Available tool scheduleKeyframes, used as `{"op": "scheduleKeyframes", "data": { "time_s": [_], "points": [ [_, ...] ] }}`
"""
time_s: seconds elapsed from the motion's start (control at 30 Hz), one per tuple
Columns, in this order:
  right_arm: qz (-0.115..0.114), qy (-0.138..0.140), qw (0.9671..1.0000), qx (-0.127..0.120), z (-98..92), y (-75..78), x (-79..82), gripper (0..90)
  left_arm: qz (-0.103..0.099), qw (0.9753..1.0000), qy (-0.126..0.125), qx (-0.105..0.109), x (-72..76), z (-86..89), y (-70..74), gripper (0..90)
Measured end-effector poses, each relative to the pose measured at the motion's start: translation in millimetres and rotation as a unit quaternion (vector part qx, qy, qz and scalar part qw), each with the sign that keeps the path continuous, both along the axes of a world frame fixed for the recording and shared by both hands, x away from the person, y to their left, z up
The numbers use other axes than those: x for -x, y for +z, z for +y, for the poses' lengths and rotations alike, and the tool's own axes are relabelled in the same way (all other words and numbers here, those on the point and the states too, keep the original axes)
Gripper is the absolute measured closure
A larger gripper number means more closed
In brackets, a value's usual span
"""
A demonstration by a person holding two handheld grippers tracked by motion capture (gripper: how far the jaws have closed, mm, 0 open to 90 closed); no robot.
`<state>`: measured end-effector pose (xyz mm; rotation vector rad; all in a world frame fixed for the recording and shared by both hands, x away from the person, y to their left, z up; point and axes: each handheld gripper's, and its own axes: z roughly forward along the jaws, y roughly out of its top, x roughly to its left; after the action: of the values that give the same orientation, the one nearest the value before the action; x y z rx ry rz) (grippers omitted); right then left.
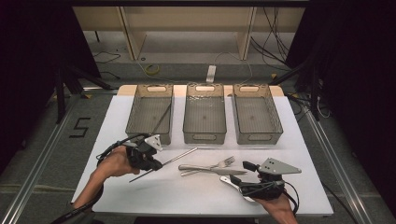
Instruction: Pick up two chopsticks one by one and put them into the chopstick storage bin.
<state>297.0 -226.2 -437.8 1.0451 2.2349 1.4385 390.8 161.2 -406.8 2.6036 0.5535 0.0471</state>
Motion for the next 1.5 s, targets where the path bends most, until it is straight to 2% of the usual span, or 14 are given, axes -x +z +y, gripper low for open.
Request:
{"op": "scheduleKeyframes", "data": {
  "time_s": [0.13, 0.33, 0.43, 0.6, 0.73, 0.9, 1.27, 1.37, 1.4, 1.5],
  "points": [
    [0.0, 0.0, 1.0, -0.001, 0.3, 0.1, 0.1, 29.8, -0.005, 0.9986, 0.048, 0.022, -5.8, 7.7, 5.7, 85.3],
    [0.001, 0.0, 1.0, -0.002, 0.2, -0.3, 0.0, 29.8, -0.012, 0.9949, 0.093, 0.036, -12.1, 17.6, 14.3, 85.3],
    [0.001, 0.001, 1.0, -0.001, 0.8, -0.7, -0.1, 29.7, -0.015, 0.9921, 0.116, 0.044, -16.5, 20.0, 16.3, 85.3],
    [0.001, 0.0, 1.0, 0.0, 1.0, -0.8, 0.1, 29.8, -0.023, 0.9896, 0.129, 0.059, -26.6, 22.6, 19.0, 85.3],
    [0.004, -0.002, 1.0, -0.002, 0.1, -1.2, -0.1, 29.8, -0.027, 0.9879, 0.142, 0.058, -33.9, 25.4, 20.3, 85.3],
    [0.005, -0.003, 1.0, -0.002, -0.3, -1.9, -1.0, 29.8, -0.033, 0.9838, 0.163, 0.067, -43.6, 33.2, 27.9, 85.3],
    [0.006, -0.004, 1.0, -0.005, -1.1, -1.7, -1.2, 29.8, -0.058, 0.9764, 0.196, 0.068, -66.6, 40.9, 51.0, 85.3],
    [0.006, -0.004, 1.0, -0.006, -1.0, -1.6, -1.0, 29.7, -0.06, 0.974, 0.208, 0.067, -73.9, 41.5, 53.1, 85.4],
    [0.005, -0.004, 1.0, -0.006, -1.2, -1.5, -1.1, 29.8, -0.058, 0.974, 0.209, 0.065, -76.8, 42.3, 53.5, 85.4],
    [0.006, -0.004, 1.0, -0.006, -1.2, -1.8, -1.1, 29.7, -0.061, 0.9712, 0.222, 0.061, -85.9, 44.6, 54.3, 85.3]
  ]
}}
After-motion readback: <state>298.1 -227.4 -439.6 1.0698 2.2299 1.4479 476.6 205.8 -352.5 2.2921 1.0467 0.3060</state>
